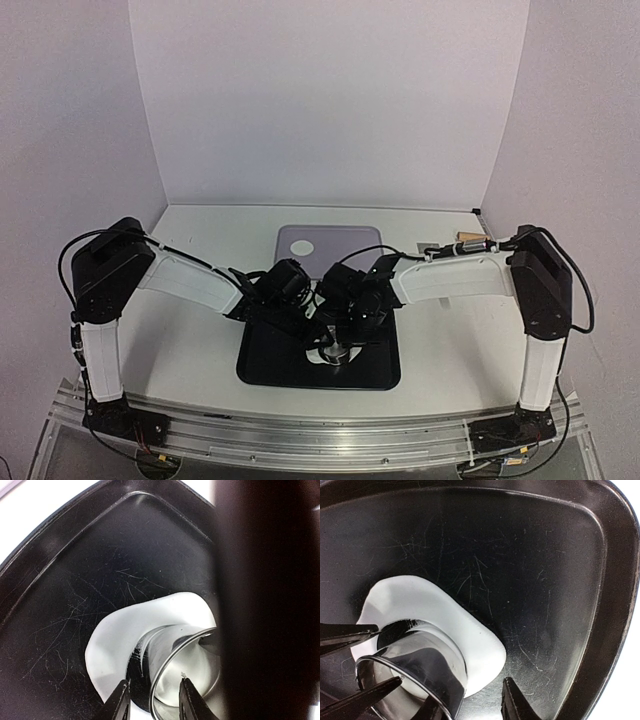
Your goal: Roll out the dumpling wrappers from the dough
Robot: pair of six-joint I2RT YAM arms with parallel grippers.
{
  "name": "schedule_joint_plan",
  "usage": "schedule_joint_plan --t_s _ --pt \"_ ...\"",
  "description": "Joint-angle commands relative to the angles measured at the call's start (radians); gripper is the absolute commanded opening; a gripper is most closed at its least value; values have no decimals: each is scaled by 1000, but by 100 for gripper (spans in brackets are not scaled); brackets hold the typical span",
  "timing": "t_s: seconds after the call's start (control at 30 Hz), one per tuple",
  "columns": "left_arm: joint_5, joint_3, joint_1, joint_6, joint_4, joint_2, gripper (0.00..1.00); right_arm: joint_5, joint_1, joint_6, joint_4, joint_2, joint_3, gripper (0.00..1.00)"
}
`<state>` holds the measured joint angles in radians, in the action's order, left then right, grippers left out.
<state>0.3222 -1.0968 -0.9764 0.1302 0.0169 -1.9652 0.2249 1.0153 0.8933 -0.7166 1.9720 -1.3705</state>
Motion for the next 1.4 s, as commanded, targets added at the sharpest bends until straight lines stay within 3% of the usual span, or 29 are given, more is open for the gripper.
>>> schedule_joint_plan --t_s 0.0,0.57,1.37 --pt "3 2 -5 -56 277 -59 34 80 2 -3 22 -103 -38 25" --pt "63 -21 -5 -59 296 -66 36 34 6 41 23 -61 -33 0" --pt "47 -66 17 -64 328 -52 34 -67 25 35 25 -10 -71 0"
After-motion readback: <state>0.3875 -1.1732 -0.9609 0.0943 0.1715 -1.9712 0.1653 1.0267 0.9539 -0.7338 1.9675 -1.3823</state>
